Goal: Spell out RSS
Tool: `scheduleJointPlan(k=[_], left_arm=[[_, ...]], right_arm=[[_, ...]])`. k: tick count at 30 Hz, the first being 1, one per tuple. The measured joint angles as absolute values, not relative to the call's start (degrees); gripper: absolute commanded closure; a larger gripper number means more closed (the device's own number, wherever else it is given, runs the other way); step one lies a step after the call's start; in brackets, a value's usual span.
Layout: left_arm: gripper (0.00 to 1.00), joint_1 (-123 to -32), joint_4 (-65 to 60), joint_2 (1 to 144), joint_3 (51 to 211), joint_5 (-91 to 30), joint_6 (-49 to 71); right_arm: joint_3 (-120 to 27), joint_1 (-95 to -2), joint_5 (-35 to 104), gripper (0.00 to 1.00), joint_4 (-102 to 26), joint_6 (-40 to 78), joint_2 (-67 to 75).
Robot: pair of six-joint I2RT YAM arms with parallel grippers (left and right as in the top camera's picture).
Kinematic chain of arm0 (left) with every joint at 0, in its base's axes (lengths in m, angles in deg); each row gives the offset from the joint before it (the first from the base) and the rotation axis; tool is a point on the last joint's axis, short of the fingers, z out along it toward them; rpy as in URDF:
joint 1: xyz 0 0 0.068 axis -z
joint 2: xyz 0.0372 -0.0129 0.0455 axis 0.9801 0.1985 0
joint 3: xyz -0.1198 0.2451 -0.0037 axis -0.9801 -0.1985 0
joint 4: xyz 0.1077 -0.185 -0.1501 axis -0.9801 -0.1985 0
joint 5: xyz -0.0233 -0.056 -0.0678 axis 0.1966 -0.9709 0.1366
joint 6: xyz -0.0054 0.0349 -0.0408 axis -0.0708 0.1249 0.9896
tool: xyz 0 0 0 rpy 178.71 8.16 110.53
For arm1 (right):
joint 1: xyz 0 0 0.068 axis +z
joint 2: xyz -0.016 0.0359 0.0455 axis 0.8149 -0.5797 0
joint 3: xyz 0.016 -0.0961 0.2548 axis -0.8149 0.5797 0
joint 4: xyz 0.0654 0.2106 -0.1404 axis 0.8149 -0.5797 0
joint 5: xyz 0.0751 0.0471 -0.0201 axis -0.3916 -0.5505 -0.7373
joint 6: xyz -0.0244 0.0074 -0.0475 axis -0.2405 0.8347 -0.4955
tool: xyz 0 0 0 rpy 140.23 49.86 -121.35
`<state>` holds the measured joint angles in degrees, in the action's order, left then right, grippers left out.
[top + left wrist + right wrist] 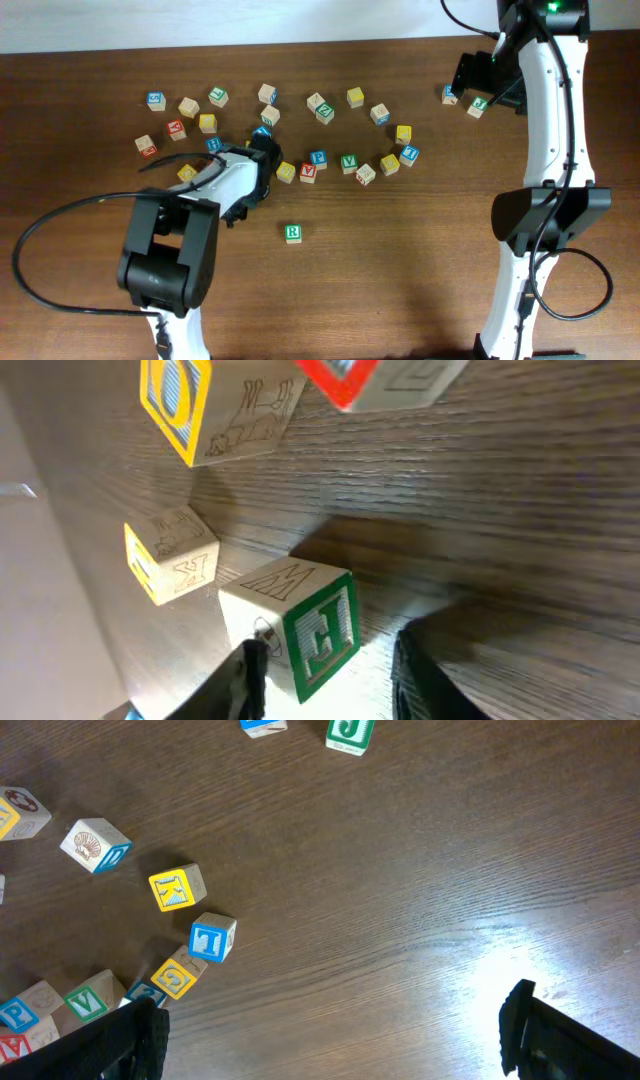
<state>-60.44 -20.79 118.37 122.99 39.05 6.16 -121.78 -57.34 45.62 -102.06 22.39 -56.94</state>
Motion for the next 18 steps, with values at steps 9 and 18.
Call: scheduleJointPlan(k=[9,18], left_arm=[[0.82,-59.9,-23.2,118.0,128.9,29.2,9.5],[1.00,-72.3,-24.1,99.3,131.8,4.0,9.8]], right_arm=[[-121.8,-57.3,45.6,0.02,-102.1,22.4,-56.9],[-121.8,-57.3,45.6,0.02,-102.1,22.4,-56.9]])
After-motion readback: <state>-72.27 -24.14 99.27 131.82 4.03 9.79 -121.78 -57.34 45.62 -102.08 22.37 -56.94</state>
